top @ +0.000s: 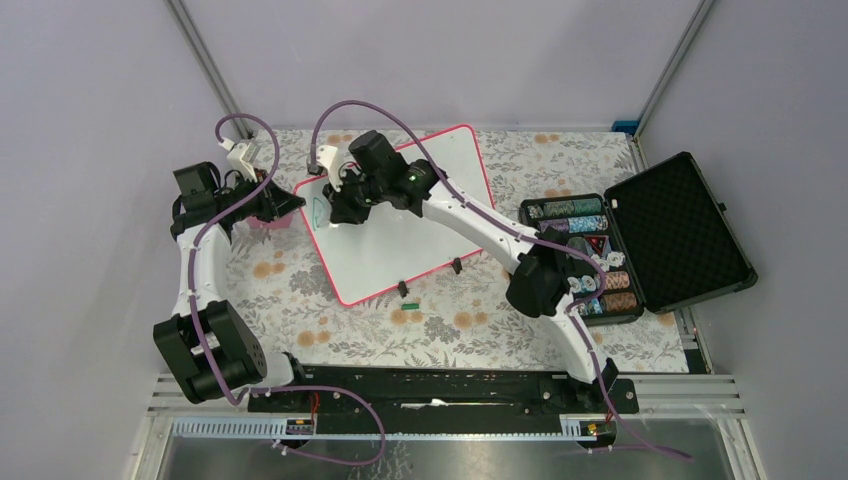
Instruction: Write a sentence on the whiteboard
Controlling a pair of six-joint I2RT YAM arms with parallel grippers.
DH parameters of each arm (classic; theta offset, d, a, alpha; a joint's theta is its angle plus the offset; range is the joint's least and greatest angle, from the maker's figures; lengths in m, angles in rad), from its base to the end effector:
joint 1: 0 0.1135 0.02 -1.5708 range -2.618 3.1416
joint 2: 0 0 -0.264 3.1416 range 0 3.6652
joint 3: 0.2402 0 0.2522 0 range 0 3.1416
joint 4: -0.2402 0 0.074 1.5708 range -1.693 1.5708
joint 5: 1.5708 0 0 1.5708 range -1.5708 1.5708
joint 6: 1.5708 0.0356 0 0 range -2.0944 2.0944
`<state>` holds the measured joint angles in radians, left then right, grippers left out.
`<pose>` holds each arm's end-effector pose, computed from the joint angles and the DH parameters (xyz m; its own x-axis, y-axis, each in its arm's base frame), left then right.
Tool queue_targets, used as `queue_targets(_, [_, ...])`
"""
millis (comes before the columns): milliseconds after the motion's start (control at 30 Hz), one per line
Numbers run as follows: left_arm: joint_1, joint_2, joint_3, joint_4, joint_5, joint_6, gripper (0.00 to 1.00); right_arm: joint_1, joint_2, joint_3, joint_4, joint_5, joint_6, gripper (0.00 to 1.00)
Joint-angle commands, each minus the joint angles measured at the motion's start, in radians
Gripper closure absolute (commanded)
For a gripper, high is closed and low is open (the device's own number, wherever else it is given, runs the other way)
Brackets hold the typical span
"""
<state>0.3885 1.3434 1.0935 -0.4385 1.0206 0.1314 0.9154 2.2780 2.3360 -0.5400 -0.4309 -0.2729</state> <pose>0.2745 0.0796 0.3094 -0.5290 -0.1425 -0.8366 0.4847 0.7585 -0.4357 0.3093 0.4267 0.3390 -0.0171 -0.4241 -0.9055 -0.9870 0.1517 -0.0524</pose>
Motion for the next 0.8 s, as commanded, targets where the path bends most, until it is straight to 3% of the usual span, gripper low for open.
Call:
queue_targets(0, [-0.031,-0.013,0.001,-0.025,0.003,0.079,1.00,0.002,-0.061,-0.044,0.007,0.062,-0.037,1.00])
queue_targets(333, [-0.031,-0.015,0.000,-0.025,0.004,0.079,1.00,-0.022,-0.103,-0.087,0.007,0.060,-0.032,1.00])
queue_targets(633, [-0.031,-0.019,0.002,-0.025,0.014,0.076,1.00,-0.026,-0.188,-0.126,0.006,-0.098,-0.022,1.00])
queue_targets(767, [-0.030,-0.024,0.010,-0.048,0.016,0.085,0.83,-0.034,-0.201,-0.122,-0.008,-0.112,-0.017,1.00])
